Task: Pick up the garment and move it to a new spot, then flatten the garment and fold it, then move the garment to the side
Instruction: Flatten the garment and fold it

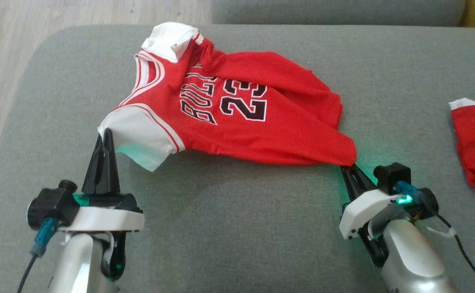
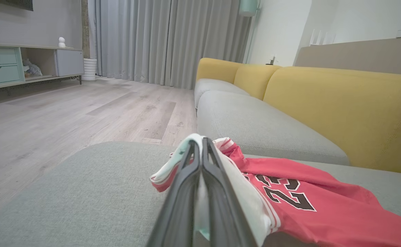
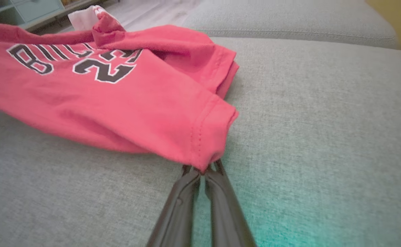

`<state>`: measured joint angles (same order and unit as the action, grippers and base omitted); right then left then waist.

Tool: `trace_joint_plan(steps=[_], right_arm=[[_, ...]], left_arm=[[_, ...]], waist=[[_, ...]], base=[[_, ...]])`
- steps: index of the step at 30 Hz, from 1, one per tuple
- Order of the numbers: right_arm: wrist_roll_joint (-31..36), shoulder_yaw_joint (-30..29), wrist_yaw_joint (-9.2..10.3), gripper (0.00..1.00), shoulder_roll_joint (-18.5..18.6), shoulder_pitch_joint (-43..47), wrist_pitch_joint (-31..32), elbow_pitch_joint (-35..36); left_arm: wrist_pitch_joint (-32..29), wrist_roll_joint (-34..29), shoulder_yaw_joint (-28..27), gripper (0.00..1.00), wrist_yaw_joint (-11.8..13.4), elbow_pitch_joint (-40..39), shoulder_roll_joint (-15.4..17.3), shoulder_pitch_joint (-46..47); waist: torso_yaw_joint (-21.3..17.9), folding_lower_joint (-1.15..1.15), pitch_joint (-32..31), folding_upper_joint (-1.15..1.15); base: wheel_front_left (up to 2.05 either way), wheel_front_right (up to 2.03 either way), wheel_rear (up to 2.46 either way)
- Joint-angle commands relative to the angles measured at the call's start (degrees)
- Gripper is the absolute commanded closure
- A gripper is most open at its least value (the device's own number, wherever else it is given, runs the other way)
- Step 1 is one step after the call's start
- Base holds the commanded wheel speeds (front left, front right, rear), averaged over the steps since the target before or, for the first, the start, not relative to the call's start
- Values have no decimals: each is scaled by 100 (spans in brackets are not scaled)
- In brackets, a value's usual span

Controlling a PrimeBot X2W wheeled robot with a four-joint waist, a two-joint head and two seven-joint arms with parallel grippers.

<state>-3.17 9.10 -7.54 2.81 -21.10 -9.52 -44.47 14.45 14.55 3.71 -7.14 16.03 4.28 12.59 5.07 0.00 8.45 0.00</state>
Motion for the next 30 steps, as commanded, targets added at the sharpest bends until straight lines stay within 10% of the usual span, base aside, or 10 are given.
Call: trace_joint_plan(steps=[1,17,30], right_arm=[[-113,171,5,100,7,45,-54,216],[-2044,546,5,100,148,-10,758,2764],[-1925,-224,5,100,902,-874,1595,4873]], left_arm=[[54,-40,-205,100,-26,-179,66,176],[-174,1006,-212,100,-34,-542,327,712],[-1209,2039,-464,100,118,-2065,649,2292]], waist=[[-52,0,-71,0],[-468,0,-860,0],[-619,0,-1027,0]], base=[[0,0,0],[0,0,0],[0,0,0]])
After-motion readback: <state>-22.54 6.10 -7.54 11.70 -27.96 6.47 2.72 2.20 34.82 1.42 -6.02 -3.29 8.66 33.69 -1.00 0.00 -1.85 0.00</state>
